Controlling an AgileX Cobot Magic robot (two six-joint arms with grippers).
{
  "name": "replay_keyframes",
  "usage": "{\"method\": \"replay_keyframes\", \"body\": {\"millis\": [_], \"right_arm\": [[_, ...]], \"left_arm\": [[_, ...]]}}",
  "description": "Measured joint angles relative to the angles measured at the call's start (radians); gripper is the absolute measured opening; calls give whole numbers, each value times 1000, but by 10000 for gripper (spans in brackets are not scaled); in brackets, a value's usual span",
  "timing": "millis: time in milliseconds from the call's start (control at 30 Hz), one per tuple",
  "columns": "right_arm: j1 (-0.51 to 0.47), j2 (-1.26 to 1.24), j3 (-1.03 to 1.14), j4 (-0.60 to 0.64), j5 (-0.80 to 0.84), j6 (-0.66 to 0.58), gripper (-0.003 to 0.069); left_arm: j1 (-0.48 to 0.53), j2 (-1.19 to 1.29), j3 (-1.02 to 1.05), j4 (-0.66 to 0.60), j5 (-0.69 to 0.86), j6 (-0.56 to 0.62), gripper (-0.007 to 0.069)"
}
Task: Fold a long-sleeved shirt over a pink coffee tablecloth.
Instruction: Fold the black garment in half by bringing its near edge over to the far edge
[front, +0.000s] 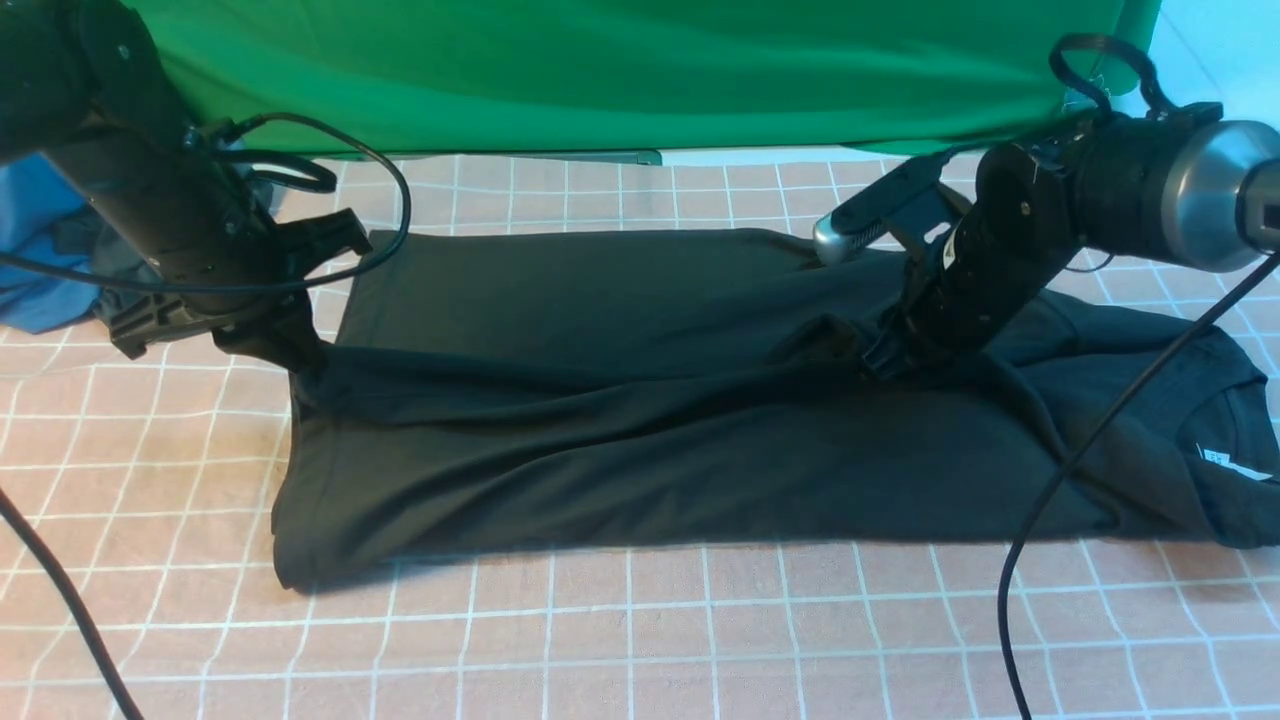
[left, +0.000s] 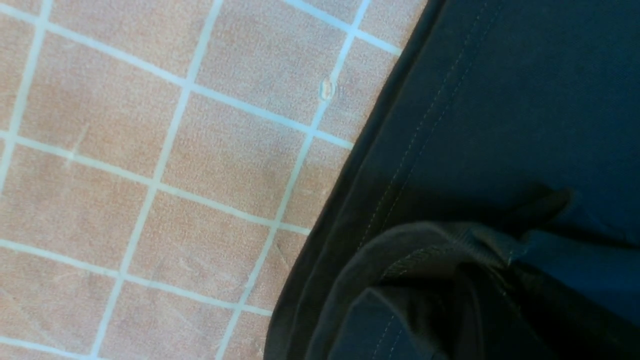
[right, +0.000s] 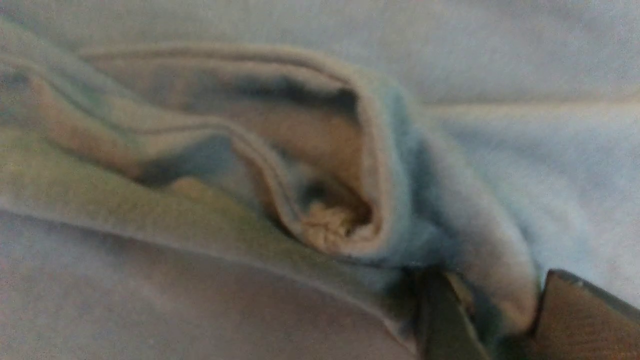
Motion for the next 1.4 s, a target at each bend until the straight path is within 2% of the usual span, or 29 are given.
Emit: {"method": "replay_keyframes", "body": {"millis": [200, 367, 467, 567, 600, 833, 1067, 1400], "right_arm": [[0, 1, 0, 12, 0, -16, 356], [0, 13, 0, 14, -1, -38, 327], [0, 25, -3, 19, -2, -51, 233], [0, 24, -3, 24, -2, -71, 79], [0, 20, -3, 24, -2, -73, 64], [-22, -77, -1, 26, -3, -100, 56], [-104, -116, -13, 33, -34, -100, 55], [-140, -115, -13, 51, -193, -100, 55]], "left_arm": [[0, 0, 0, 0, 2, 0, 29], [0, 0, 0, 0, 2, -1, 29], [0, 0, 0, -9, 2, -1, 29], [0, -3, -2, -35, 5, -6, 29], [0, -7, -7, -40, 12, -9, 29], [4, -33, -114, -40, 58, -45, 29], [4, -32, -190, -47, 35, -70, 29], [4, 53, -196, -50, -158, -97, 29]]}}
